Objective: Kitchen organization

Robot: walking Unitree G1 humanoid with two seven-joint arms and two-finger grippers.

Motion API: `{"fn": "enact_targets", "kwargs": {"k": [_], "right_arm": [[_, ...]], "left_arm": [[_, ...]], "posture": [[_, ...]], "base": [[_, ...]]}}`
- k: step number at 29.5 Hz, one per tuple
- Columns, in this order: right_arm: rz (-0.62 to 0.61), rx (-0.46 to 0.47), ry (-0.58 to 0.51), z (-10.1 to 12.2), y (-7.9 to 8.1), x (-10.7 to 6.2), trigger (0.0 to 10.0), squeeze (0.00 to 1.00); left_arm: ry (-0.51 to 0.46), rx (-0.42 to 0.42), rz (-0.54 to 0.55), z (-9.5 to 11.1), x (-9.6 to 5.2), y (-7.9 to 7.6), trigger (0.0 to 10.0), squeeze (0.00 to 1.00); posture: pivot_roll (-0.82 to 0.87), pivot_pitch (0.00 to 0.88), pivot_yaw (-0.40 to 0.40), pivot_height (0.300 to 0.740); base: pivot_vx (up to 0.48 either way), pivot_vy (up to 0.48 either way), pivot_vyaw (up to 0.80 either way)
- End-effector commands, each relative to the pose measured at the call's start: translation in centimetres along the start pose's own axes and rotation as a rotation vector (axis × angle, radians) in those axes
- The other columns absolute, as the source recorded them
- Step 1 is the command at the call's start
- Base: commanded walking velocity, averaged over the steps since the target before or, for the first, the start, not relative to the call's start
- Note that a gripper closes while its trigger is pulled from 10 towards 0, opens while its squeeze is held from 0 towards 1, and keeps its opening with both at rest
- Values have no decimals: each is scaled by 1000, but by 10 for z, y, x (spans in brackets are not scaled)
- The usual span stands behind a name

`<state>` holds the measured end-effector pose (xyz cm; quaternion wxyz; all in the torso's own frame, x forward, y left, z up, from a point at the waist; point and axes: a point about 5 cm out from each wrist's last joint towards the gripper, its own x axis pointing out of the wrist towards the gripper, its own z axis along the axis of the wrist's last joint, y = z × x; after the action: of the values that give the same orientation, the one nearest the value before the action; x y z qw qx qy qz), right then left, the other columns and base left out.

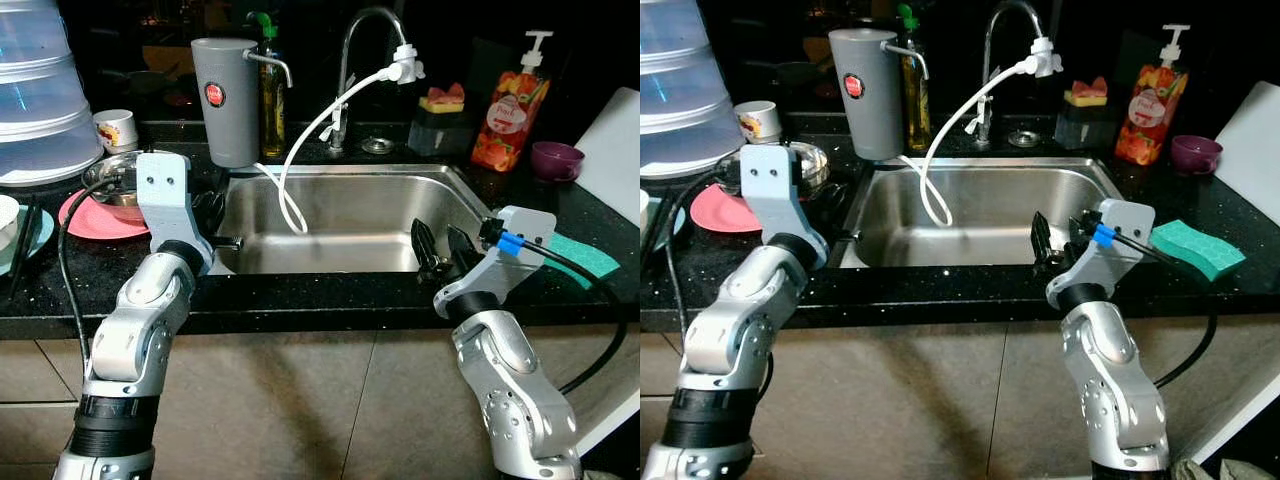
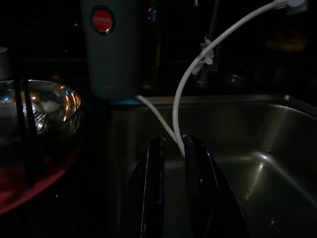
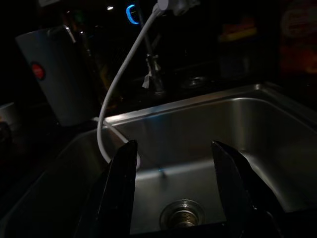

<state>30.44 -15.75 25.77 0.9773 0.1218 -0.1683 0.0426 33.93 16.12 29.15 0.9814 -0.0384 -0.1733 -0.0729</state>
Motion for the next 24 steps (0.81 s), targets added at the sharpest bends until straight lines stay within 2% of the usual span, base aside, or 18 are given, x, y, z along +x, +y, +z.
{"fn": "enact_targets", "kwargs": {"k": [1,16,21,24], "right_arm": [[2,-1,7,-2,1,-2,10000,0],[-1,0,6,-2,1,-2,10000,0],[4,-10,13,-3,1,-3,10000,0],[21,-39,38,-6,2,-3,10000,0]], "left_arm": [[25,3,6,-5,-1,2,10000,0],[27,12,-7,-5,-1,1,10000,0],[58,47,-14,-7,-2,2,10000,0],[101,86,-63,-12,-4,0,10000,0]], "posture": [[1,133,-40,740],[1,133,-40,740],[3,136,-39,740],[3,136,-39,740]], "base": [[0,0,0],[0,0,0],[0,0,0],[0,0,0]]}}
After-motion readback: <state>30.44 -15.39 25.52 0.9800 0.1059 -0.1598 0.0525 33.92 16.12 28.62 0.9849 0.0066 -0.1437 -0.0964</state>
